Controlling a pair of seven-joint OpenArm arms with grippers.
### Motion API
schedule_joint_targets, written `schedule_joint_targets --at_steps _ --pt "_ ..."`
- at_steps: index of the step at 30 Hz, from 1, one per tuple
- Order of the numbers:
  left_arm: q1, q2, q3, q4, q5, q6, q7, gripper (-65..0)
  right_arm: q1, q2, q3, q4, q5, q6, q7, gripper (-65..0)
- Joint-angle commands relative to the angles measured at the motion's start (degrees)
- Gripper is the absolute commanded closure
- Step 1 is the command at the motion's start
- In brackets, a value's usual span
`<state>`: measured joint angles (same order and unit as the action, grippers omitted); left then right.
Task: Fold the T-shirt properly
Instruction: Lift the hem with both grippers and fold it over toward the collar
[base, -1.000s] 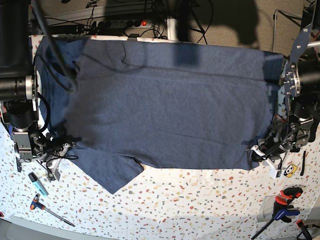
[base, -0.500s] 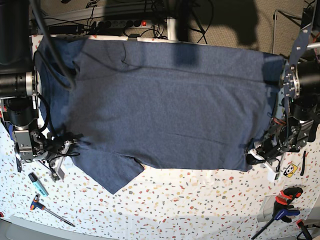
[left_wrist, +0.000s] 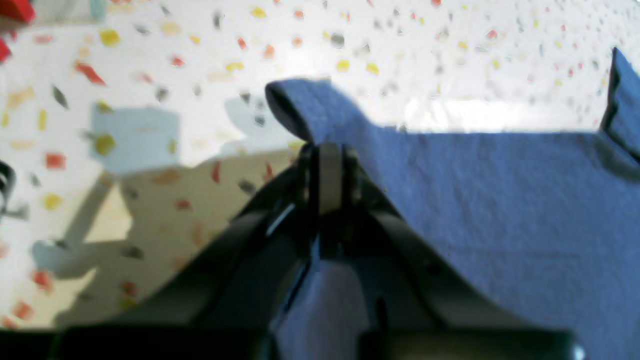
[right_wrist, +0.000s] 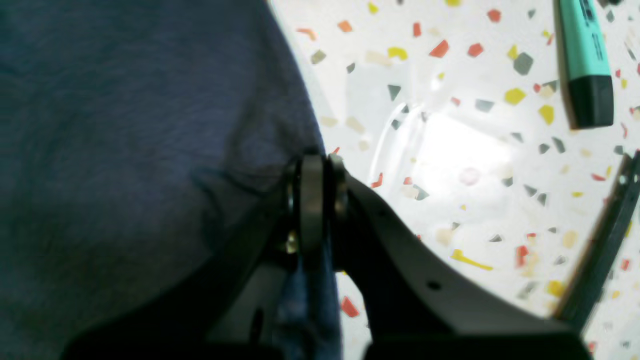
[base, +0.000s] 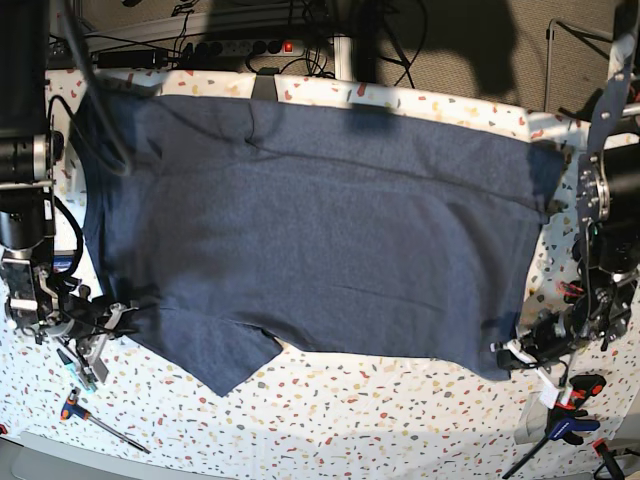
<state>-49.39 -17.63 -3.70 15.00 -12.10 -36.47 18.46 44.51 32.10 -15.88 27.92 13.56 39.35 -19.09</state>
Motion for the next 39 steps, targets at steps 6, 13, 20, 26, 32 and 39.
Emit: schedule_joint_targets --at_steps 6,13,20,26,32,39 --pt "1.5 -0.7 0.0 2.0 -2.5 -0.5 0.0 0.0 -8.3 6.4 0.1 15.7 6.4 0.6 -0.9 0.0" --pt "10.1 -0.7 0.0 17.9 -8.8 -1.9 4.0 0.0 -20.5 13.3 0.5 31.7 15.6 -1.7 -1.4 0.0" --pt "25.7 -5.2 0.0 41.9 -16.7 5.3 5.5 0.0 -30.5 14.2 12.3 39.6 17.1 -1.8 -2.9 0.0" --pt "33.6 -9.4 0.0 51.0 -18.1 5.6 6.8 0.0 -41.4 14.1 22.4 47.4 17.3 -1.8 -3.5 0.0" --pt "39.2 -10.2 -3.0 55.6 -22.9 5.6 8.1 0.0 -51.0 11.2 31.9 53.6 17.3 -1.8 -3.5 0.0" --pt "45.4 -10.2 -9.9 60.3 -24.6 5.6 12.6 0.0 -59.1 6.2 39.2 59.6 16.5 -1.7 -3.4 0.0"
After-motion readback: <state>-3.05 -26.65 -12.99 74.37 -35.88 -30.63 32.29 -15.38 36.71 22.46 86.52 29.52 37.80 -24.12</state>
